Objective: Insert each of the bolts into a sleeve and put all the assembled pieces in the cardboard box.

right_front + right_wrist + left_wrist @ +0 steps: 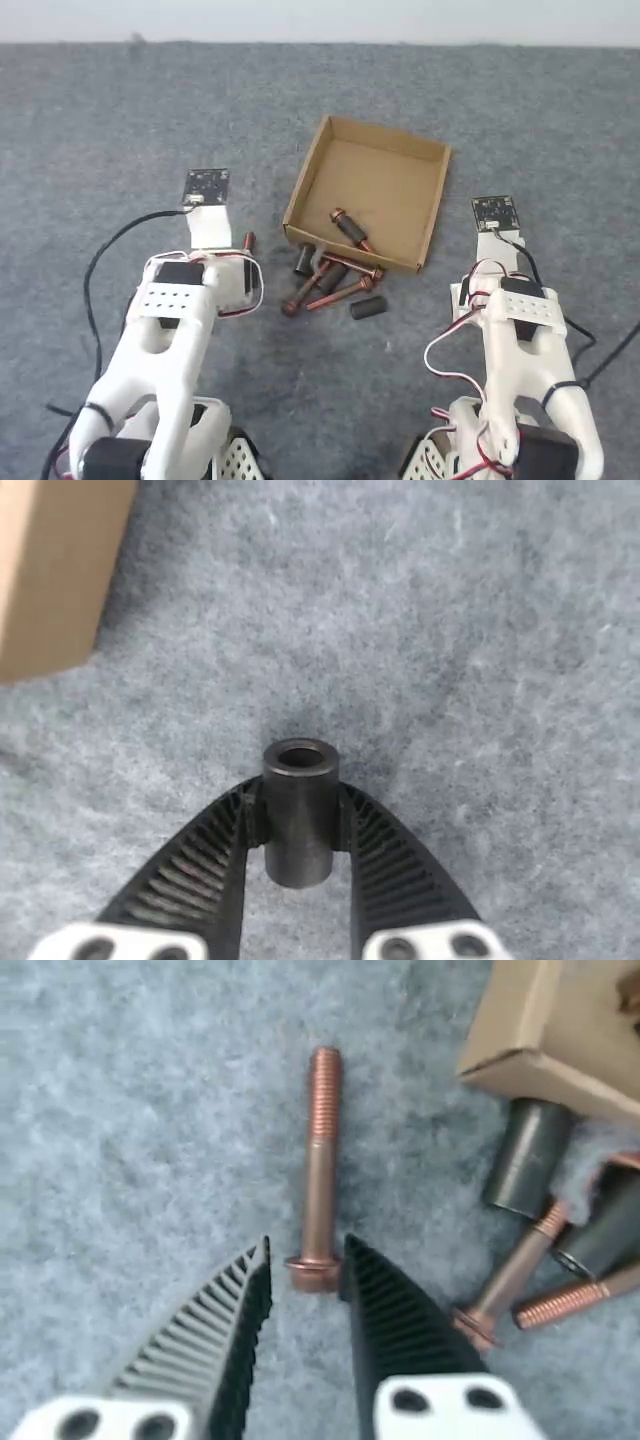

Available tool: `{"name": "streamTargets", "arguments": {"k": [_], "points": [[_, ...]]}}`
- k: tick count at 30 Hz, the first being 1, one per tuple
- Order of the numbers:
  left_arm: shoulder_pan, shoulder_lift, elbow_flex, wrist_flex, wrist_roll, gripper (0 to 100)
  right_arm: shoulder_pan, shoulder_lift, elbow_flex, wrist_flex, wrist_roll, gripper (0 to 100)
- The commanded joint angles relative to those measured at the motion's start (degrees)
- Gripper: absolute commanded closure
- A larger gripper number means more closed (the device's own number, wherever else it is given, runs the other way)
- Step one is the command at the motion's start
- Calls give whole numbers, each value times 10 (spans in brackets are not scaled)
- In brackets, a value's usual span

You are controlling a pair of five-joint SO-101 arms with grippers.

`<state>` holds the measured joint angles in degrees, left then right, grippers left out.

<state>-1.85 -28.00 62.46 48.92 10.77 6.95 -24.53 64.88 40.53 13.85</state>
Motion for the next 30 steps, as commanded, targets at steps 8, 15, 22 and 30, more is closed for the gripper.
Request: {"name": "streamTargets", "arguments": {"k": [8,15,22,30], "points": [[93,-23,15,-81,-53,989,3,0,-33,-9,-5,993],[100,61,-15,-67,-32,989,3,0,-33,-9,-5,993],[81,211,-139,40,-47,990,3,0,-33,-9,-5,993],[-1,236,-160,69,-71,990,3,0,-33,-11,-5,993]]}}
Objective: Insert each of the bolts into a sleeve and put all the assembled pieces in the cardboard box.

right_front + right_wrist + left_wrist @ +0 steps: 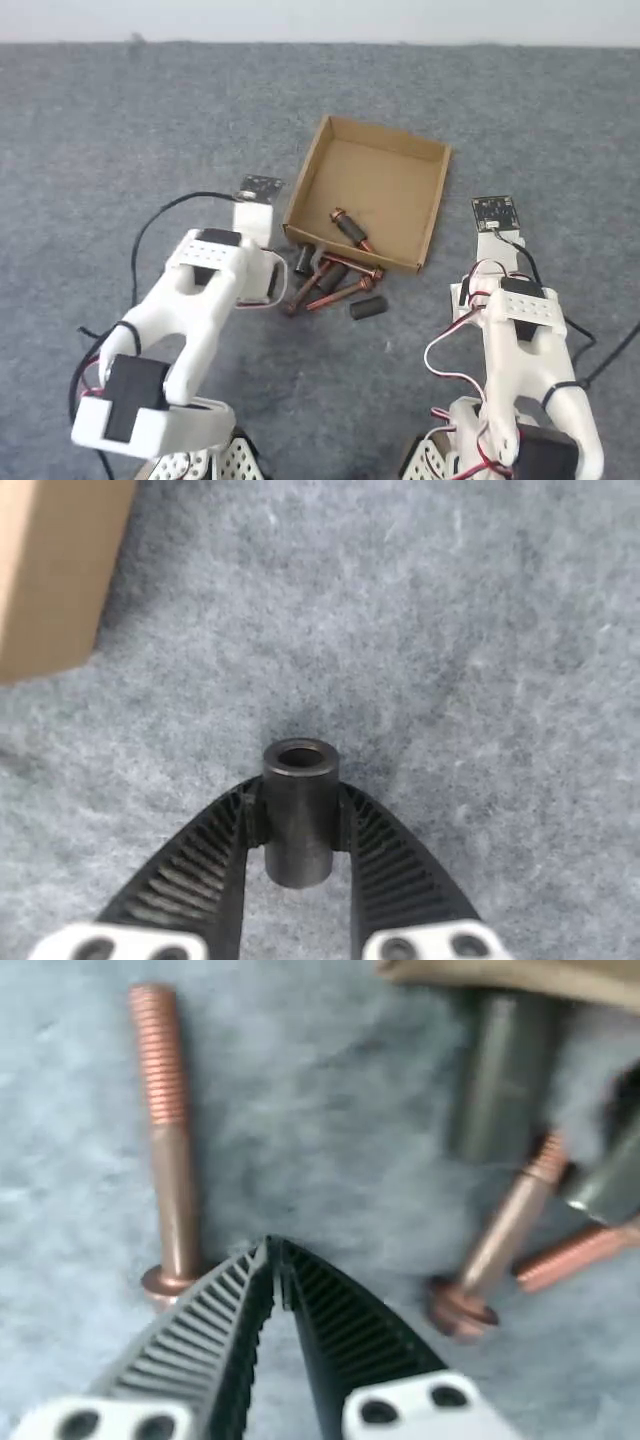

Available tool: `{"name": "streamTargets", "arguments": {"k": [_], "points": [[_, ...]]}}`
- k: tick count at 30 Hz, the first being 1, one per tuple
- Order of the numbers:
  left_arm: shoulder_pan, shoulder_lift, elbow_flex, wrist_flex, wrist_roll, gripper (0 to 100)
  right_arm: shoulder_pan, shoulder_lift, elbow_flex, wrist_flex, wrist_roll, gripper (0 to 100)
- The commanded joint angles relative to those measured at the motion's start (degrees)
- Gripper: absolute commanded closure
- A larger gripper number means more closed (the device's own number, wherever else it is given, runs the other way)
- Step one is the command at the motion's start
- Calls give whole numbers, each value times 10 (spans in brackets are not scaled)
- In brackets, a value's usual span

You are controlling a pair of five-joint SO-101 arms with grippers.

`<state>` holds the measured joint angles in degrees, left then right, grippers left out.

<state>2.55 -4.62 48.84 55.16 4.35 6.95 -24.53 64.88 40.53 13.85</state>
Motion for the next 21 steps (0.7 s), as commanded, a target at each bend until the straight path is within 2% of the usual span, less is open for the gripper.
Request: {"name": "streamTargets", "arguments": {"k": [1,5,8,10,17,21], "points": [[-65,3,-29,5,-6,990,3,0,-33,-11,-5,993],[-139,18,-65,4,4,990,3,0,-33,-11,-5,993],[-167,52,-89,-17,56,990,3,0,-33,-11,-5,993],[-176,79,-121,-16,76,989,3,0,-33,-10,-5,993],[-183,151,-233,1,81,986,3,0,-33,-10,-5,993],[-181,133,-247,24,139,903,3,0,-33,-10,-5,993]]}}
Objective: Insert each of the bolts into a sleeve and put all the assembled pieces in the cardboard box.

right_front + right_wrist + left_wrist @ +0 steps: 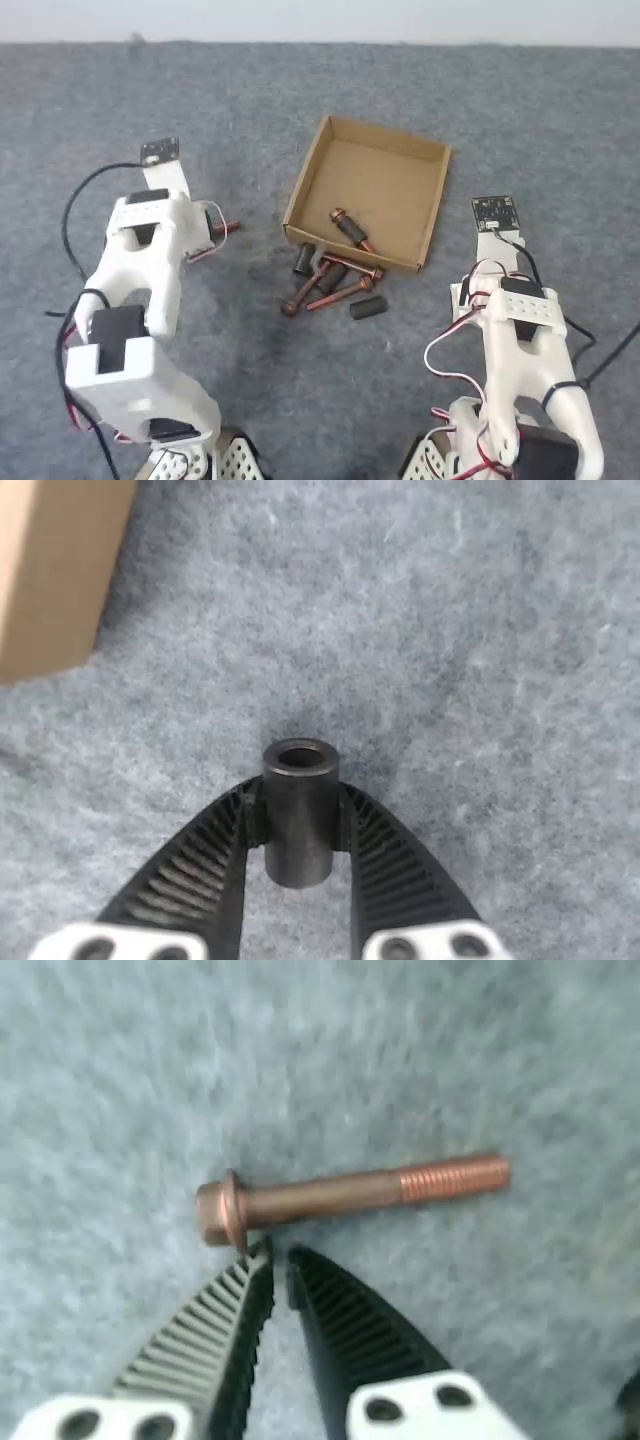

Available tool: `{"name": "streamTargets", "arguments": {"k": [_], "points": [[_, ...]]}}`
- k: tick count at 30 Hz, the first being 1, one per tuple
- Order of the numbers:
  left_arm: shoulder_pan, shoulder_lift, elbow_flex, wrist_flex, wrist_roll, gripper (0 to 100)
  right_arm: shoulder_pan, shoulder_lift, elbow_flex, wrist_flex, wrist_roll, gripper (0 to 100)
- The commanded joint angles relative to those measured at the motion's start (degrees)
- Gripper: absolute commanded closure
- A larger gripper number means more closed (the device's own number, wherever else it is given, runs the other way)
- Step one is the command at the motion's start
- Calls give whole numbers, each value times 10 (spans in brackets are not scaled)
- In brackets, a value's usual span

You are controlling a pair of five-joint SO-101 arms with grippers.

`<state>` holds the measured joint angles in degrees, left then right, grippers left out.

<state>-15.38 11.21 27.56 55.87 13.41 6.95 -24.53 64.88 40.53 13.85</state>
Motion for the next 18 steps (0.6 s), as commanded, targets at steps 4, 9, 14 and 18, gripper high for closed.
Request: {"name": "streamTargets", "arguments": {"k": [4,9,14,18], "points": [[8,-62,-14,-4,99,847,3,0,-33,-10,-5,993],[22,-44,-3,-34,166,840,3,0,-33,-10,-5,993],[22,-5,-20,-75,304,840,3,0,-33,-10,-3,993],[19,40,-68,-41,379,840,3,0,-33,-10,-2,993]]}}
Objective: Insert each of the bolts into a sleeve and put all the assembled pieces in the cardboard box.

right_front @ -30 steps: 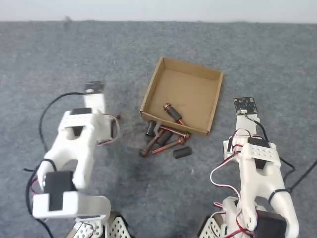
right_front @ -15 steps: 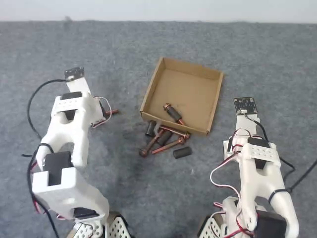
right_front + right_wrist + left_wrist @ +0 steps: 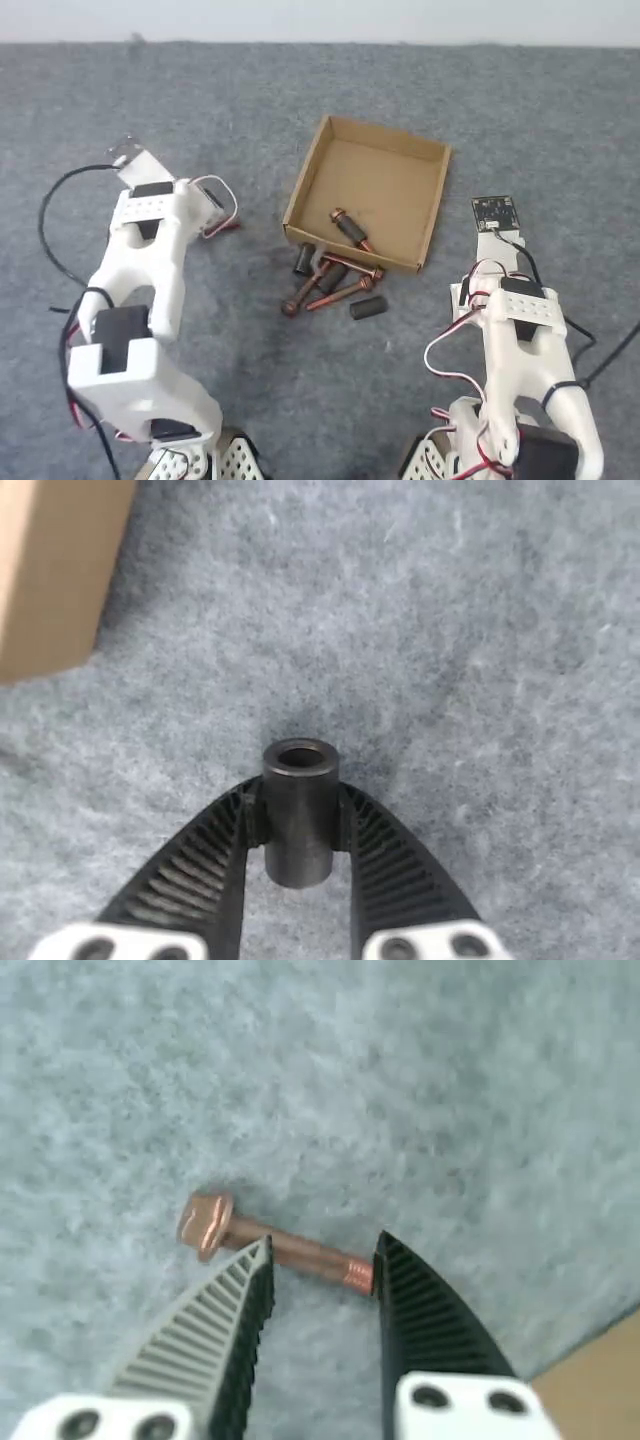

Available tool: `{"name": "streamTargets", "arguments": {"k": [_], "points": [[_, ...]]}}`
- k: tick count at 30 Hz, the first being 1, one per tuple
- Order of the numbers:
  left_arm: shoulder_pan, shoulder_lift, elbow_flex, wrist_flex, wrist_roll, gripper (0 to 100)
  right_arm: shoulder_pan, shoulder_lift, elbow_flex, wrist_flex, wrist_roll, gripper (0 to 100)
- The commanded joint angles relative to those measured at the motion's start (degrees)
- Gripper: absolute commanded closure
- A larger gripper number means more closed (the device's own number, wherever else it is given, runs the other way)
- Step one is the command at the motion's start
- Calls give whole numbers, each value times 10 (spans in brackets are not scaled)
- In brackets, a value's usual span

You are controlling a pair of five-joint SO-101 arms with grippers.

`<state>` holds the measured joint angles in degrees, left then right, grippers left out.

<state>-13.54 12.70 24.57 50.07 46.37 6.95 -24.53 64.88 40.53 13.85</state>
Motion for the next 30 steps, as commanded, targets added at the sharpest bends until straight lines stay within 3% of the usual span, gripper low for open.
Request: {"name": "streamTargets", "arguments": {"k": [1,9,13,21,26,30], "points": [[1,40,-51,27,49,840,3,0,-33,-10,-2,993],[4,133,-164,127,-12,858,-9,0,-33,-10,-1,993],[5,137,-173,135,-44,995,-9,0,-33,-10,-1,993],[25,136,-177,158,-109,991,-9,0,-33,-10,-1,993],[58,100,-162,200,-233,991,-9,0,-33,-10,-1,993],[73,44,-109,182,-347,991,-9,0,-33,-10,-1,993]]}}
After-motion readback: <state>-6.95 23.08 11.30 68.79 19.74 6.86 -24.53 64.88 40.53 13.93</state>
